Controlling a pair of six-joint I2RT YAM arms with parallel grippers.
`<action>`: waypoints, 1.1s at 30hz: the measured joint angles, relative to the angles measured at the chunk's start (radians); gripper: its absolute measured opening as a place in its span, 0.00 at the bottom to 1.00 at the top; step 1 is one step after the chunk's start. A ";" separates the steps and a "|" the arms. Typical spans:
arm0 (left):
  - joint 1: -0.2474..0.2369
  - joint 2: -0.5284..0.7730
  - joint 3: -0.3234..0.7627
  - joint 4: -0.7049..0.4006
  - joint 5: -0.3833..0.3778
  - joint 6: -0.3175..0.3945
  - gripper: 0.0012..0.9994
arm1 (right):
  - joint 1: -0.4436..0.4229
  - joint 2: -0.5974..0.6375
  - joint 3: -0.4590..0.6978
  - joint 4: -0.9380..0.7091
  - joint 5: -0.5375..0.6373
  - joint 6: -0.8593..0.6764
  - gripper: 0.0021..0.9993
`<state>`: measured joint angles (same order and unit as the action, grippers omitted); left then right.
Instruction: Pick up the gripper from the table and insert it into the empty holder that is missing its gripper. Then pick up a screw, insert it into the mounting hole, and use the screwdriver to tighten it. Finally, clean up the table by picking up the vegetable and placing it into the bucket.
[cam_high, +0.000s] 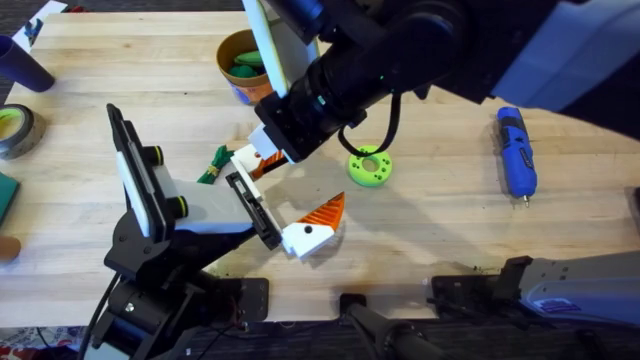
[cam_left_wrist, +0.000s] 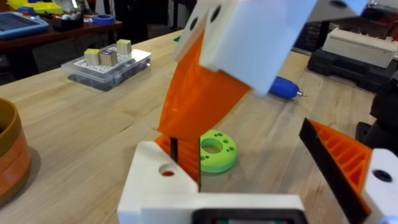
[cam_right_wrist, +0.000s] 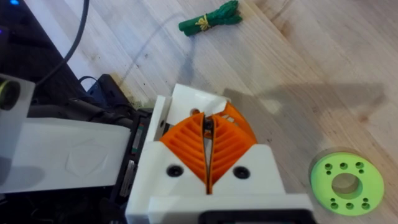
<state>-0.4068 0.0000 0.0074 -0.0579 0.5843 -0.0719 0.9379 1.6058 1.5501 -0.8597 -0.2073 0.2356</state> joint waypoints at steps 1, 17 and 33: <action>0.000 0.000 0.000 0.001 -0.001 0.000 0.99 | 0.000 0.000 0.000 -0.001 0.000 0.000 0.01; 0.000 0.000 0.000 0.002 -0.001 -0.004 0.99 | -0.014 -0.060 0.000 0.001 0.001 -0.048 0.01; 0.000 0.000 0.000 0.002 -0.001 -0.004 0.99 | -0.012 -0.070 0.000 0.087 -0.025 -0.103 0.01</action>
<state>-0.4068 0.0002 0.0074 -0.0563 0.5831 -0.0757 0.9259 1.5356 1.5501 -0.7726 -0.2325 0.1330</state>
